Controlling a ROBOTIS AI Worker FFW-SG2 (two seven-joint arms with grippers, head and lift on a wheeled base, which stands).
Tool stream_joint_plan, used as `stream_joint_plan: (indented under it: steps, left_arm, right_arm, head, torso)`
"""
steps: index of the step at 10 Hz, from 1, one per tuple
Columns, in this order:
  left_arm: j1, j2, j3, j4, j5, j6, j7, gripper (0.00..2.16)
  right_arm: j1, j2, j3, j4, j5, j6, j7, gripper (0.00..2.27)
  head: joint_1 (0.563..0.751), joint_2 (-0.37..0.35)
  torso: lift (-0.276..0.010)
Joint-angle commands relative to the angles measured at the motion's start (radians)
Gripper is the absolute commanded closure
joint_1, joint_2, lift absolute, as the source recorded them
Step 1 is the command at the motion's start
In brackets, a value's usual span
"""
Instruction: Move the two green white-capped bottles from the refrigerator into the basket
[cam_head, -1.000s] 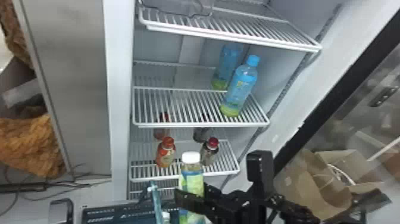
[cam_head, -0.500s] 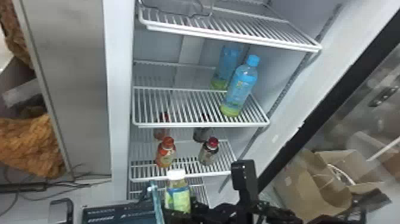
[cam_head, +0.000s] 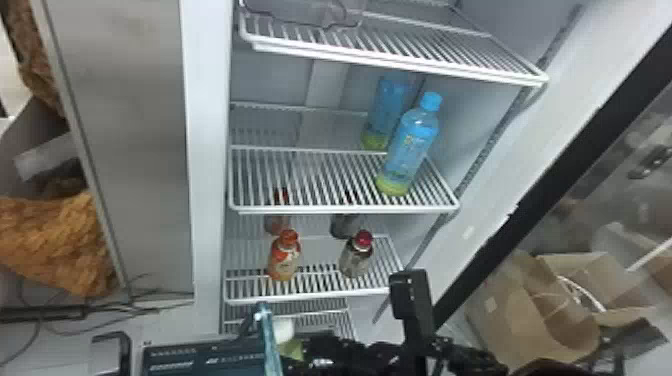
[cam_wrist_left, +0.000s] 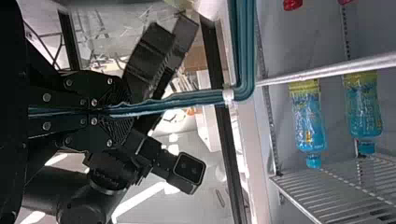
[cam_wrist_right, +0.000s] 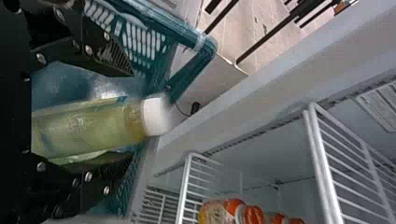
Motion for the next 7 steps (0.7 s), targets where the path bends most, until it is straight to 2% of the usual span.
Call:
stream_joint_plan:
  steps: [1, 2, 4, 7]
  left_arm:
    - [0.001, 0.0, 0.0, 0.0, 0.0, 0.0, 0.0, 1.17]
    - [0.001, 0.0, 0.0, 0.0, 0.0, 0.0, 0.0, 1.17]
    - [0.003, 0.0, 0.004, 0.0, 0.0, 0.0, 0.0, 1.17]
    - [0.003, 0.0, 0.004, 0.0, 0.002, 0.0, 0.0, 1.17]
  right_arm:
    - [0.005, 0.003, -0.006, -0.005, 0.008, -0.029, 0.006, 0.12]
    - [0.017, 0.006, -0.01, -0.017, 0.018, -0.073, 0.005, 0.09]
    - [0.083, 0.044, -0.056, -0.098, 0.108, -0.254, -0.028, 0.1]
    - [0.196, 0.069, -0.066, -0.115, 0.112, -0.652, -0.155, 0.1]
  head:
    - [0.695, -0.339]
    - [0.695, -0.342]
    - [0.695, -0.349]
    - [0.695, -0.35]
  torso:
    - [-0.004]
    - [-0.004]
    - [-0.004]
    - [-0.004]
